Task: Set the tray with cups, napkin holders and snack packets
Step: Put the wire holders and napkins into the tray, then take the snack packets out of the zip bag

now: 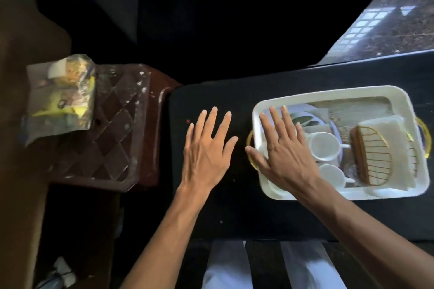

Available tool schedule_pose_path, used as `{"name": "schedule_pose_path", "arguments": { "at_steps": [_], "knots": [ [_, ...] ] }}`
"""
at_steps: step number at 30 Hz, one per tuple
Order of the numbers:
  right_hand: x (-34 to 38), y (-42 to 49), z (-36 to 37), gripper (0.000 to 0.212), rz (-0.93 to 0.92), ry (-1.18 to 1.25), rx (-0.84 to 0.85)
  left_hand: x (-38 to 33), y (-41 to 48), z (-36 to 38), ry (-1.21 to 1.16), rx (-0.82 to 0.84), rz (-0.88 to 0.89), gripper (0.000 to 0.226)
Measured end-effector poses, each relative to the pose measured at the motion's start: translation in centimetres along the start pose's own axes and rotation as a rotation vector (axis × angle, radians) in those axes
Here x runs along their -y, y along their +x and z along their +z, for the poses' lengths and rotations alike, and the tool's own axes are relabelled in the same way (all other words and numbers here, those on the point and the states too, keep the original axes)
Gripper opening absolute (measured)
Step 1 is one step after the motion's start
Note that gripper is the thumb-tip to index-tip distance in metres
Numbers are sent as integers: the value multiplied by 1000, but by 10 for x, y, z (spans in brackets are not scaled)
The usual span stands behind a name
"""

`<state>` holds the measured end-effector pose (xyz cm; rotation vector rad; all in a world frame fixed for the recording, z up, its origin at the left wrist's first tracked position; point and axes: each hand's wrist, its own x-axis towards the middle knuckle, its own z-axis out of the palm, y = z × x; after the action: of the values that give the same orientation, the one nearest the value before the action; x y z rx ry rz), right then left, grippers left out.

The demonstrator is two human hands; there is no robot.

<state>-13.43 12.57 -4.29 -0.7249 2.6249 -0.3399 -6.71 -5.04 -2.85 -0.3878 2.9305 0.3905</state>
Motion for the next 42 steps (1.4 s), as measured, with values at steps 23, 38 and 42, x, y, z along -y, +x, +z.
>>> {"name": "schedule_pose_path", "arguments": {
  "at_steps": [23, 38, 42],
  "knots": [
    [257, 90, 50, 92, -283, -83, 119, 368, -21, -92, -1558, -933, -1348, 62],
    [244, 72, 38, 87, -181, 16, 26, 376, 22, -141, -1586, -1015, -1160, 45],
    [233, 49, 11, 82, -93, 129, -61, 315, 26, -168, -1250, -1084, -748, 21]
  ]
}}
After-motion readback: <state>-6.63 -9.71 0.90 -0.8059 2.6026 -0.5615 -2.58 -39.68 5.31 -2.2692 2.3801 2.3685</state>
